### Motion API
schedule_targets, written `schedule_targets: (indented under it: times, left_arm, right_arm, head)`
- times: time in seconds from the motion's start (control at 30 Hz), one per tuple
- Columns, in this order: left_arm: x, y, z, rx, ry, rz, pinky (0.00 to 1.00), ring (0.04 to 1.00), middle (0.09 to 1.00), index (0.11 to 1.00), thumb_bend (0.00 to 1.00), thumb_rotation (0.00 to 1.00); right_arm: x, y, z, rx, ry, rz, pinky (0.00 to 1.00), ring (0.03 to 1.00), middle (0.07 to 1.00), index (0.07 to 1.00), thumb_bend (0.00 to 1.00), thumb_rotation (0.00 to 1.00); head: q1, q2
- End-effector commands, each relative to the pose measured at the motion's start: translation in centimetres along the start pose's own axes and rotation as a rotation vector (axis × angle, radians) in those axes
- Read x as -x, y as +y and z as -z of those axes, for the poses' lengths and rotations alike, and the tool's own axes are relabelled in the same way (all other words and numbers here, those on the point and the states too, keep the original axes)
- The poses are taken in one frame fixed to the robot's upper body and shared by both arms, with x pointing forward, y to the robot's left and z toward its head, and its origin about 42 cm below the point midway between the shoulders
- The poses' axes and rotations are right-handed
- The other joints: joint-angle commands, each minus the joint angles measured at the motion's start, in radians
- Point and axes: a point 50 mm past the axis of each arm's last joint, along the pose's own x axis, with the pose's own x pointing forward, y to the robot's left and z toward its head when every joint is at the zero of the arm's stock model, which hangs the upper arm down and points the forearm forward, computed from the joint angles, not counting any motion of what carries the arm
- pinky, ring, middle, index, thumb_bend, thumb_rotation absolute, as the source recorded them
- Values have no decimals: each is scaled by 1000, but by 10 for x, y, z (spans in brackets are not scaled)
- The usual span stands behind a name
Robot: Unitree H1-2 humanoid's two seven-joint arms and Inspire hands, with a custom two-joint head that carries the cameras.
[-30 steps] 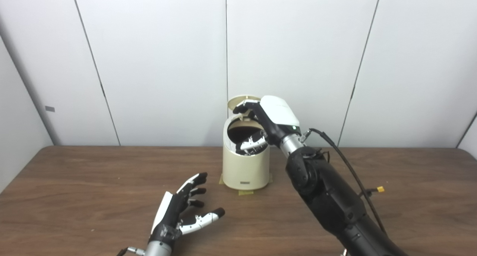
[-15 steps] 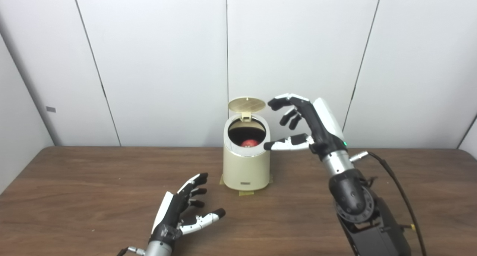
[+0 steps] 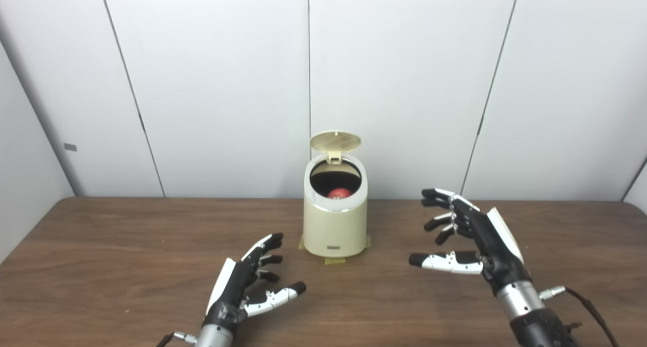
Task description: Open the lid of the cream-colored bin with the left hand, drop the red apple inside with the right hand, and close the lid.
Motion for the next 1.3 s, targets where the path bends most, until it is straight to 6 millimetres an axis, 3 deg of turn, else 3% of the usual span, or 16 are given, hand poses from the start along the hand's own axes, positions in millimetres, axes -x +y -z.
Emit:
schedule_targets:
  times: [0.0,0.23,0.37,0.53,0.73,1.03,1.27]
  left_arm:
    - [-12,7,-21,-16,-112,-26,629,797,880,890,748,192]
    - [-12,7,-30,0,-162,-46,634,788,860,881,760,241]
    - [-15,15,-44,-5,-196,-44,690,843,898,915,806,285]
    - [-33,34,-70,-69,-261,-27,741,875,919,926,867,329]
    - [-72,57,-116,-200,-332,-13,728,878,938,929,897,365]
    - [-128,61,-163,-325,-363,30,809,940,970,962,937,338]
    - [-165,61,-198,-558,-372,33,817,957,989,985,958,417]
  right_arm:
    - [-6,-9,-19,-30,-112,51,441,610,781,805,792,251]
    - [8,2,-3,-116,-64,105,502,640,785,802,774,232]
    - [14,8,6,-134,-51,115,491,631,782,800,757,233]
    - [17,8,11,-132,-44,116,480,619,778,797,748,224]
    - [16,7,15,-127,-40,109,465,621,782,796,743,239]
    - [13,12,13,-125,-41,83,448,596,773,768,760,240]
    - [12,16,11,-144,-70,98,427,551,747,724,735,218]
  head:
    - [4,0]
    - [14,-3]
    - [32,-5]
    - [31,-4]
    - [27,-6]
    - [22,-11]
    - [15,-18]
